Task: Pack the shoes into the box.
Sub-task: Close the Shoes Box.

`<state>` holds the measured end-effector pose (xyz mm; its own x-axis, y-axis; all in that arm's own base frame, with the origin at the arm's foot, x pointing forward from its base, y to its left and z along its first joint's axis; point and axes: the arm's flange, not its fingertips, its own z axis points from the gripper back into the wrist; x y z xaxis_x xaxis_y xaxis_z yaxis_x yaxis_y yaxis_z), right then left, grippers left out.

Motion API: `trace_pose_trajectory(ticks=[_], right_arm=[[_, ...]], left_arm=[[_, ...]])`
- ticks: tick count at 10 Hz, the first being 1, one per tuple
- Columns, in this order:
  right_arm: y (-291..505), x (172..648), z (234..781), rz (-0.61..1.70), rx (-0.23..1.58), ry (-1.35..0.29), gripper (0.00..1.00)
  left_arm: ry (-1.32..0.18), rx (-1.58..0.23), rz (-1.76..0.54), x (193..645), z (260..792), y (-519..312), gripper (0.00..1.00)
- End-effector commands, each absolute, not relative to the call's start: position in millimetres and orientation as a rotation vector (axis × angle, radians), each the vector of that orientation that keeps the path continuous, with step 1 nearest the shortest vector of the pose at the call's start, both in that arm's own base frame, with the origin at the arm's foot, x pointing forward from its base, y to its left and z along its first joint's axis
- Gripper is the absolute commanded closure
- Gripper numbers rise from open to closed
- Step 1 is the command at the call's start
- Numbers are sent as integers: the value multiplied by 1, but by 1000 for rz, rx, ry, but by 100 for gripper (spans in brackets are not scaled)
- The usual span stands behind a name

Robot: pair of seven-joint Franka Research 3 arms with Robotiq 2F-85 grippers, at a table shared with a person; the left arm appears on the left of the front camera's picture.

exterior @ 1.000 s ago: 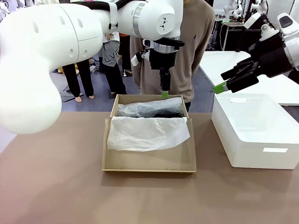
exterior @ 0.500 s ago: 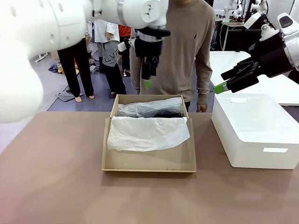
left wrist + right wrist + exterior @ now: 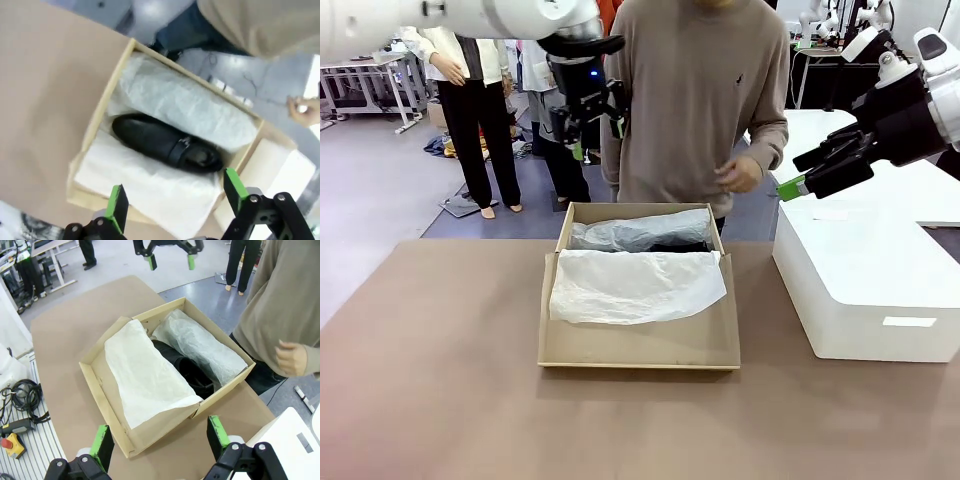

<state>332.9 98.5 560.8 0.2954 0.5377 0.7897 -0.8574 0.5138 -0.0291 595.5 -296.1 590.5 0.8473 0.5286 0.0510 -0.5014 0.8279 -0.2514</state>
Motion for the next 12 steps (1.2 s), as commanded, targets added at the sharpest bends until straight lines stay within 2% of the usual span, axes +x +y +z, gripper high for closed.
trace_pose_trajectory(ticks=[1, 2, 3, 4, 10, 12], right_arm=[[98, 335, 561, 981, 458, -851, 0], [98, 335, 561, 981, 458, -851, 0], [98, 335, 561, 981, 458, -851, 0], [98, 335, 561, 981, 458, -851, 0], [98, 335, 561, 981, 458, -851, 0], [98, 335, 561, 981, 458, -851, 0]], left_arm=[[-102, -251, 337, 575, 579, -262, 0], [-133, -252, 238, 575, 580, -256, 0], [-108, -283, 306, 578, 584, -259, 0], [-117, -235, 332, 590, 586, -266, 0], [-117, -235, 332, 590, 586, -266, 0], [-169, -241, 214, 589, 587, -258, 0]])
